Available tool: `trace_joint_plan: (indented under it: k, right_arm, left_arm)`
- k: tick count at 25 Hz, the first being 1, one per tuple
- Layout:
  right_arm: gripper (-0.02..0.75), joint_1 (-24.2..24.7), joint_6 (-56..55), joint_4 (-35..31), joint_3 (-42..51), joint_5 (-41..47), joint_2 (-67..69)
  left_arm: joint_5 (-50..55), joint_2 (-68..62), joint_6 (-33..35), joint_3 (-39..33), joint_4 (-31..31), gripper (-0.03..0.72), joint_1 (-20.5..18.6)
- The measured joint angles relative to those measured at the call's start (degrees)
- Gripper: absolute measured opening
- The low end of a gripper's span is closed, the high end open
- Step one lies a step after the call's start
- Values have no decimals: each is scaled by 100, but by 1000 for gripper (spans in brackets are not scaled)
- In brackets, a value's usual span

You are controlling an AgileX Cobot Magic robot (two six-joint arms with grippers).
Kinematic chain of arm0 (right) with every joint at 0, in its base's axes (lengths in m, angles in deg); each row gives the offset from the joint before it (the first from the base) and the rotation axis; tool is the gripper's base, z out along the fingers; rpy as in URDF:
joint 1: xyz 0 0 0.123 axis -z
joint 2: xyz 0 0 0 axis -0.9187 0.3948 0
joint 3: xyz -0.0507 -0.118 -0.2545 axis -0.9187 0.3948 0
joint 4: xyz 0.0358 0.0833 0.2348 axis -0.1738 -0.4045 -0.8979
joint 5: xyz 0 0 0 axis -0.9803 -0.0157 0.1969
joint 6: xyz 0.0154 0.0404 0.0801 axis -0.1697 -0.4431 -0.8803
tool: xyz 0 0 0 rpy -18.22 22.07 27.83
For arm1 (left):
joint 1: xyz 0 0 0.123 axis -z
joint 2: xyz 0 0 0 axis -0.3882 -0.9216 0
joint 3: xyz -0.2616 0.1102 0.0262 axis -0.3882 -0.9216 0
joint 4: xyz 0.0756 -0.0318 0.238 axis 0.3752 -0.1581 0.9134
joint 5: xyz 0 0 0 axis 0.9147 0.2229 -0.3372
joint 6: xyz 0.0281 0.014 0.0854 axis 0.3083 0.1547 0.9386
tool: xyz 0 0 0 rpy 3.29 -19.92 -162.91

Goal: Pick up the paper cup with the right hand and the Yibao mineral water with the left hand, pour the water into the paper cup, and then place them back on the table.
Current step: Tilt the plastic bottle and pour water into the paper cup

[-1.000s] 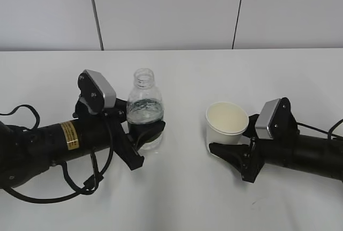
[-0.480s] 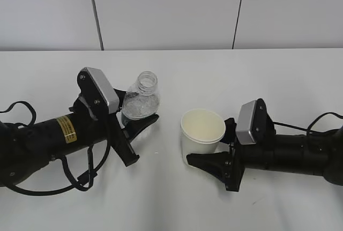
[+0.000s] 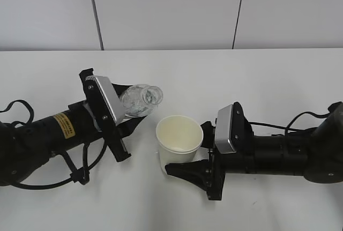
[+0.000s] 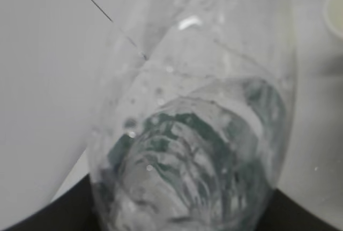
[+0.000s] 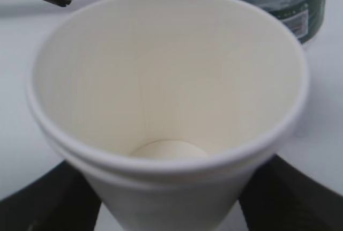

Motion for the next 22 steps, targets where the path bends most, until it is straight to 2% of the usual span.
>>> trace_joint_plan:
  k: [9, 16, 22]
  right_arm:
    - [548, -349, 0, 42, -98, 0, 62]
    - [548, -463, 0, -210, -109, 126, 150]
    - [548, -462, 0, -521, -109, 224, 161]
  left_arm:
    - [0, 0, 1001, 0, -216, 364, 0]
    - [0, 0, 1709, 0, -243, 364, 0]
    - [0, 0, 2392, 0, -523, 362, 0]
